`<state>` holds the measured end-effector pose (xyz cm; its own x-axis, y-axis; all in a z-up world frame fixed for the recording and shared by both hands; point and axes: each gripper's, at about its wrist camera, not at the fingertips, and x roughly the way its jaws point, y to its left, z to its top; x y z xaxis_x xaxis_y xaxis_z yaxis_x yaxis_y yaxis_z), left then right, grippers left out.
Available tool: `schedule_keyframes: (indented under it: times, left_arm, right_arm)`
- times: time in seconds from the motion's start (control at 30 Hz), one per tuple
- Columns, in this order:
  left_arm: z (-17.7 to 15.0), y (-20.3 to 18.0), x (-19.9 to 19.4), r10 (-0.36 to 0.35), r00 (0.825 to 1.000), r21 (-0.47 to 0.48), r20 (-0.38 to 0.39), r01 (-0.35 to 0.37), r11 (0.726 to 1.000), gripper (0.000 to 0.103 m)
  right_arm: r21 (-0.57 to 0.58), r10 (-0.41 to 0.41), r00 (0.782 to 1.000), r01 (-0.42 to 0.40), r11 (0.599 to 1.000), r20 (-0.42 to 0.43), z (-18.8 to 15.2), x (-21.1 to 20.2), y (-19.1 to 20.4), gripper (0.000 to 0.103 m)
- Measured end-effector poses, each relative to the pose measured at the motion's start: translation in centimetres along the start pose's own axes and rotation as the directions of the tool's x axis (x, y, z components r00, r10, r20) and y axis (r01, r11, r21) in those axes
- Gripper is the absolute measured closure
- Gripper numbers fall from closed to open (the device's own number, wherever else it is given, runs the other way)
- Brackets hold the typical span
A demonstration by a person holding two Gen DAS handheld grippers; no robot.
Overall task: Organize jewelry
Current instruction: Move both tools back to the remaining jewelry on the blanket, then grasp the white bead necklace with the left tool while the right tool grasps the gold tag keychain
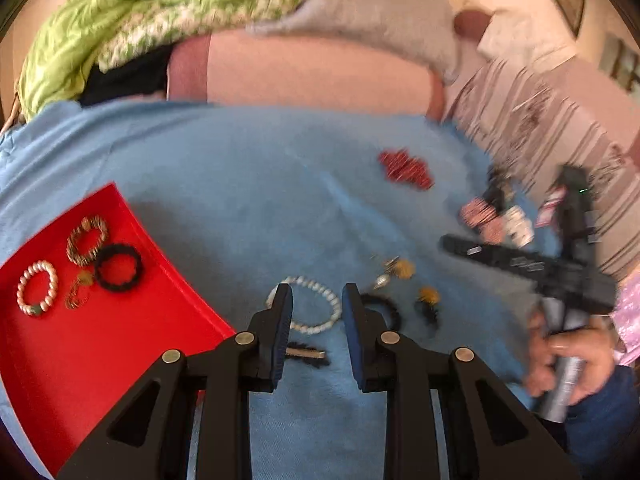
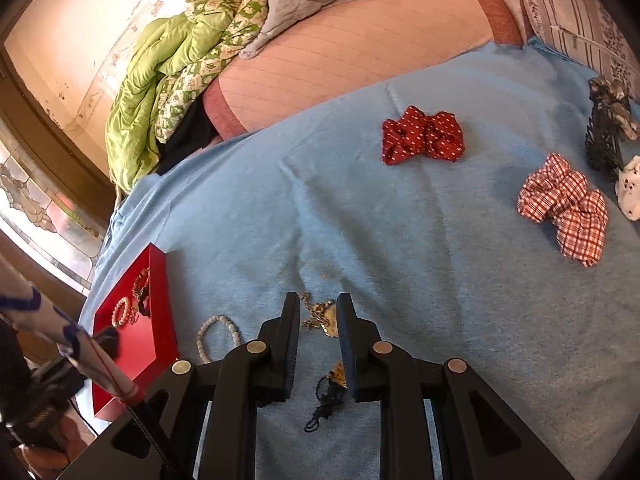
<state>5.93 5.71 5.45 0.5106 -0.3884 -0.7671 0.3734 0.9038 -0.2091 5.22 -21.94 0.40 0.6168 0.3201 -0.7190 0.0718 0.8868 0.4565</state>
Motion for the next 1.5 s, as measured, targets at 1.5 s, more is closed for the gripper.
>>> schedule_keyframes:
  times: [1.5]
  left_arm:
    - [0.1, -3.3, 10.4, 0.147, 0.981, 0.228, -0.124, -0.116, 0.967, 0.097]
  right_arm:
    - [-0.019, -0.017, 0.995, 0.015, 1.000, -0.100, 0.0, 3.1, -0.2, 0.083]
